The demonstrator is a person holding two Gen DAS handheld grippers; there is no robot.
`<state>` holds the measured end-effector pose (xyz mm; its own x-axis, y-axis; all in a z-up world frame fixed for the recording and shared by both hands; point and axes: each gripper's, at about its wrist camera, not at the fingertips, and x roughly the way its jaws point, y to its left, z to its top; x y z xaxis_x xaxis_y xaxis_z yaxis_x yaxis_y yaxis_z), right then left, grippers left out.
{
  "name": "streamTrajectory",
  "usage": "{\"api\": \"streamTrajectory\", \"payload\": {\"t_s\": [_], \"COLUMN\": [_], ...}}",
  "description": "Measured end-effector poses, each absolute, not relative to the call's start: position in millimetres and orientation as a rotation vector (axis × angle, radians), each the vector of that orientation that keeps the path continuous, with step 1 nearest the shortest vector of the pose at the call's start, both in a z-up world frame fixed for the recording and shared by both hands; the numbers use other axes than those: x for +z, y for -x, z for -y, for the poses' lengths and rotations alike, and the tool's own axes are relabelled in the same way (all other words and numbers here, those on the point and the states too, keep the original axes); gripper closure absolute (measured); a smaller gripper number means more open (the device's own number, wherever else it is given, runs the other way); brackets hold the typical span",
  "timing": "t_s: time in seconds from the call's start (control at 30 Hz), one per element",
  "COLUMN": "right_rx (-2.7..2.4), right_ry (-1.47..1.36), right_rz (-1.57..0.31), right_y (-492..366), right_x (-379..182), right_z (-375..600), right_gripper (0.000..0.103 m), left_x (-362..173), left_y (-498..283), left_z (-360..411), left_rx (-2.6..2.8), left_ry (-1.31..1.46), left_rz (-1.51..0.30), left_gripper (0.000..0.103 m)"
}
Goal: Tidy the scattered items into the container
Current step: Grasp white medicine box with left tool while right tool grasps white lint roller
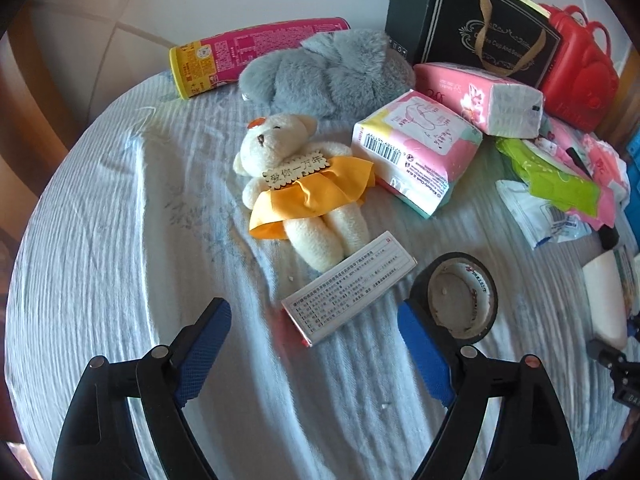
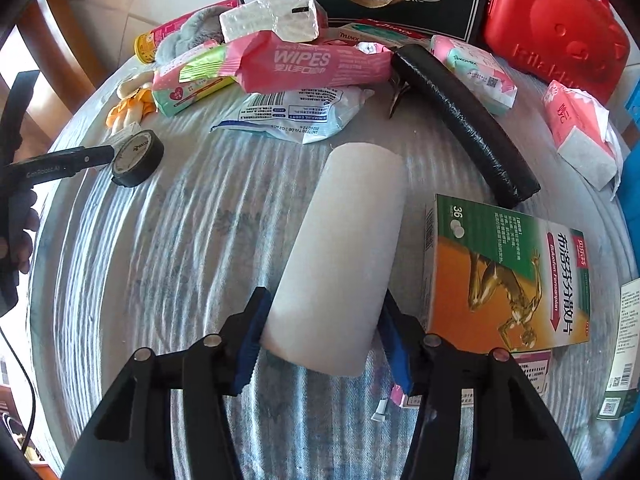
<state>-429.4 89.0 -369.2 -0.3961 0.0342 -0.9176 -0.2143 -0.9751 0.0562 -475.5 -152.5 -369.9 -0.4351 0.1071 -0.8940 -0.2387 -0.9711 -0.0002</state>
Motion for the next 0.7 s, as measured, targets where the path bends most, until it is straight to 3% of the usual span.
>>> {"api": "streamTrajectory", "payload": {"t_s": [0.17,0.23,0.3,0.5,0.63,0.67,0.7], "right_rx": [2.498,2.5,2.502,2.501,2.501,2.501,2.501], "right_ry": [1.635,1.636,1.636,1.638,1.637,1.635,1.634], "right_rz": [-0.248,-0.246,-0.243,-0.236,-0.235,-0.235,-0.236], "right_y": [428.7,428.3,427.4,428.0,428.2,428.2,428.1], "right_x": [-368.6,-368.5,-368.6,-368.5,-368.3,-368.3,-368.4], "right_z": [-89.1,-89.0,-88.9,-87.3,-87.3,-87.3,-87.3], "right_gripper": [0.051,0.051,0.051,0.051,0.051,0.05,0.05], "left_x": [-379.0,-380.9,-385.2,-385.6,-383.5,-383.4,-382.9], "left_y": [475.7,476.5,477.5,482.6,482.2,483.5,483.3], "left_z": [145.7,148.9,151.1,152.3,147.1,147.1,148.1], "left_rx": [2.387,2.355,2.329,2.338,2.361,2.345,2.319], "left_ry": [1.531,1.521,1.532,1.55,1.489,1.489,1.483], "left_rz": [-0.354,-0.355,-0.362,-0.374,-0.442,-0.428,-0.406], "left_gripper": [0.017,0.012,0.0,0.001,0.01,0.016,0.029]}}
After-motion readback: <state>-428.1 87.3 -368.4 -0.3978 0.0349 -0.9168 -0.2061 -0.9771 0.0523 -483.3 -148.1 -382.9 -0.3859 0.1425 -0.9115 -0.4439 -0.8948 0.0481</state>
